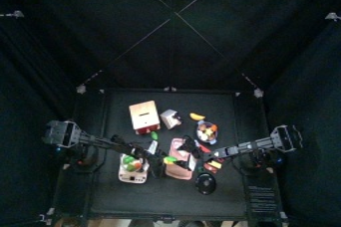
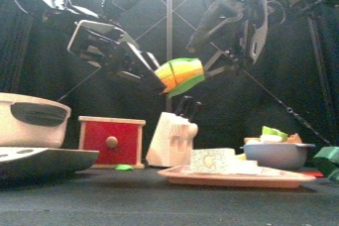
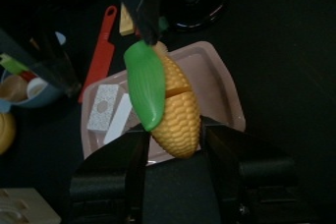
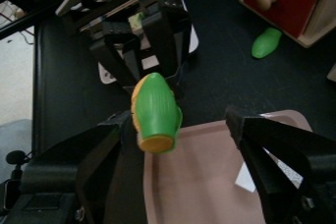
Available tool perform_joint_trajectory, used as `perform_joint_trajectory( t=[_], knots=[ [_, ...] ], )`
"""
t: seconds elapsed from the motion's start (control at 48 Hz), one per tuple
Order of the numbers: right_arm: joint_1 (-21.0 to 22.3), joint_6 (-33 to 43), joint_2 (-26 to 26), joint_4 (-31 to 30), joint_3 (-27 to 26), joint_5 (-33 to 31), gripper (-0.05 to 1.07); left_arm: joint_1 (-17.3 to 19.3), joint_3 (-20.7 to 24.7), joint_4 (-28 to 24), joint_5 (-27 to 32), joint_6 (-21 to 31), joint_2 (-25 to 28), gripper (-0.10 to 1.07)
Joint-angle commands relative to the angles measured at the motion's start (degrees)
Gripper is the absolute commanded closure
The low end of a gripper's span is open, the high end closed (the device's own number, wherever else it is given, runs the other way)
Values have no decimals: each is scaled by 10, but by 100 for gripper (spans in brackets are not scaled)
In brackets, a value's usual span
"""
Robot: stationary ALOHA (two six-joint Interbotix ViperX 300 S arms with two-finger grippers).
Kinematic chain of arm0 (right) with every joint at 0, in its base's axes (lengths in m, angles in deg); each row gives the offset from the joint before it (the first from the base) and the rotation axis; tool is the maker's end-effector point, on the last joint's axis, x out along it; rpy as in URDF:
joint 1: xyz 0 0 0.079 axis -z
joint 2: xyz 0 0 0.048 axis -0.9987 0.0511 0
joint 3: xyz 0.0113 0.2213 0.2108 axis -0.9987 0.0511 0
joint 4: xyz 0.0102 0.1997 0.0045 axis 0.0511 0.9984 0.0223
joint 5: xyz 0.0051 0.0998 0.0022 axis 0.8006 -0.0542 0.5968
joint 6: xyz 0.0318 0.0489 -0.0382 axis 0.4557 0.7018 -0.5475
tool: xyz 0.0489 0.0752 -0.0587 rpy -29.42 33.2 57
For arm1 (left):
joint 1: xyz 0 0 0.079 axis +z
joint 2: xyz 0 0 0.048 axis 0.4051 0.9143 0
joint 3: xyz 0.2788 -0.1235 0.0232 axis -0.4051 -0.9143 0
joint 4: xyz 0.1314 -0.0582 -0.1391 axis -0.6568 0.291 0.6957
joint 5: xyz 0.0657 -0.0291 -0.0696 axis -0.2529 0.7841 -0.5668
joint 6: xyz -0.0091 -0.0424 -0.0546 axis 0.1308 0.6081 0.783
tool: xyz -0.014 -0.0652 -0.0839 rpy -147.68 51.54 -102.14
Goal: Peel corn husk
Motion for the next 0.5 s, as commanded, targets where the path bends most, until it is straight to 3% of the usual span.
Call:
perform_joint_trajectory(
  t=[0.0,0.333,0.479],
  knots=[
    [7,0,-2,2,-15,16,-1,1,19,-3,8,1,1,36],
    [16,0,12,1,-22,28,0,1,24,-2,9,2,4,36],
    [16,0,15,1,-24,39,6,2,31,-2,14,2,4,36]
  ],
)
